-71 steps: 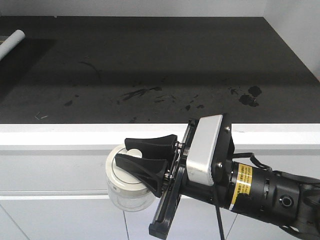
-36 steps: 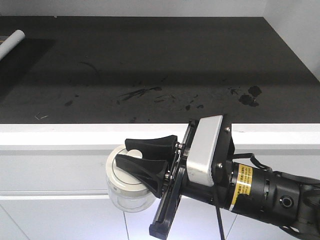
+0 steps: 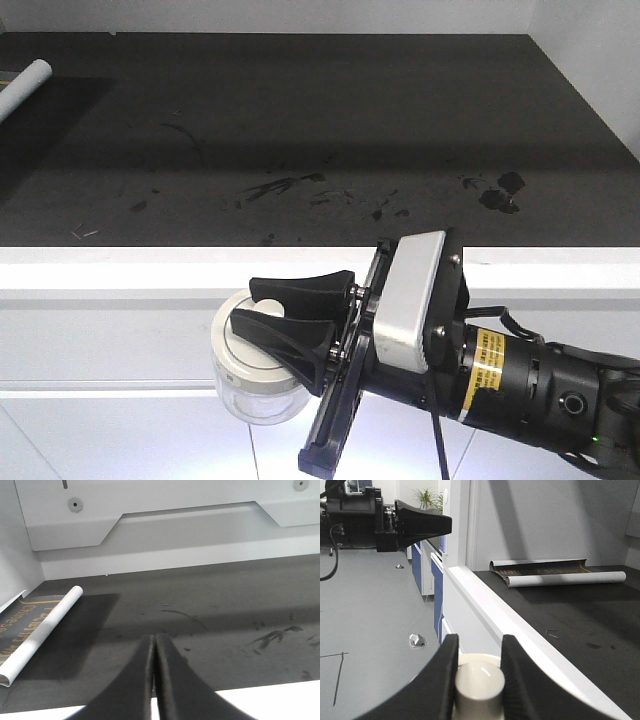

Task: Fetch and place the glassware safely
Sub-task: 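Pull the held jar out of the hood toward the robot, then turn the base away from the hood holding the jar in the right gripper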

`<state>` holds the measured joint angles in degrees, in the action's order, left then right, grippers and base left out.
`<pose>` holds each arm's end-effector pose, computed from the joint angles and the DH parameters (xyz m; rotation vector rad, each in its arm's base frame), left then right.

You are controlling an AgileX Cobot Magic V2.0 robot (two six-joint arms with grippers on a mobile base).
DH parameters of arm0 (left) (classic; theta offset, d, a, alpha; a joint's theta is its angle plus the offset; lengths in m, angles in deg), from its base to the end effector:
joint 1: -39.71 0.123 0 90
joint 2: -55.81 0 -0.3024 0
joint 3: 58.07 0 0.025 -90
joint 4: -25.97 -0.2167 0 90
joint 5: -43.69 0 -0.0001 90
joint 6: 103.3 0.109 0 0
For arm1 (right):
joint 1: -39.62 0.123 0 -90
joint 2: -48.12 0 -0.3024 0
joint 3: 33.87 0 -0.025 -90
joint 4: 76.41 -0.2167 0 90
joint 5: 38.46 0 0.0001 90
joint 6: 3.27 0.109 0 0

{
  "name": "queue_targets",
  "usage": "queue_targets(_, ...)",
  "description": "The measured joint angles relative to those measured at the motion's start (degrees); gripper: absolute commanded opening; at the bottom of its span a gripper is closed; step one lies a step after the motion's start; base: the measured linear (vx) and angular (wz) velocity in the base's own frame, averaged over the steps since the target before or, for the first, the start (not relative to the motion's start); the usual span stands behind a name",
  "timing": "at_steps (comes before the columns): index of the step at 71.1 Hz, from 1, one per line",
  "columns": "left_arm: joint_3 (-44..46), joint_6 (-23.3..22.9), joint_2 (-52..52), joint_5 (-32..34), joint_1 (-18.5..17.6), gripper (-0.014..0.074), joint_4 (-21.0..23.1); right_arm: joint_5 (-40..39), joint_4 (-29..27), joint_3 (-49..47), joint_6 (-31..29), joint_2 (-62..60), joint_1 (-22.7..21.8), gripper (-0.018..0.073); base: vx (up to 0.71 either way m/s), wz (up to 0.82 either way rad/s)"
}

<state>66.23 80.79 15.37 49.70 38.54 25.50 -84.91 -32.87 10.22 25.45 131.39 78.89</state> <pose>0.0970 -0.0021 0.3205 0.0793 1.5713 0.0457 0.1564 0.1981 0.3116 -0.9845 1.3136 0.8785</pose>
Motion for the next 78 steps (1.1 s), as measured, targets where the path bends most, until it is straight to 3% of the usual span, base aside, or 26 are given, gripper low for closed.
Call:
queue_targets(40,0.00,0.00,0.00,0.00,0.00,-0.0007,0.00,0.00,0.00,0.00,0.00,0.00,0.00,-0.0004,-0.03,0.11)
queue_targets(78,0.00,0.00,0.00,0.00,0.00,-0.0007,0.00,0.00,0.00,0.00,0.00,0.00,0.00,-0.0004,-0.06,0.43)
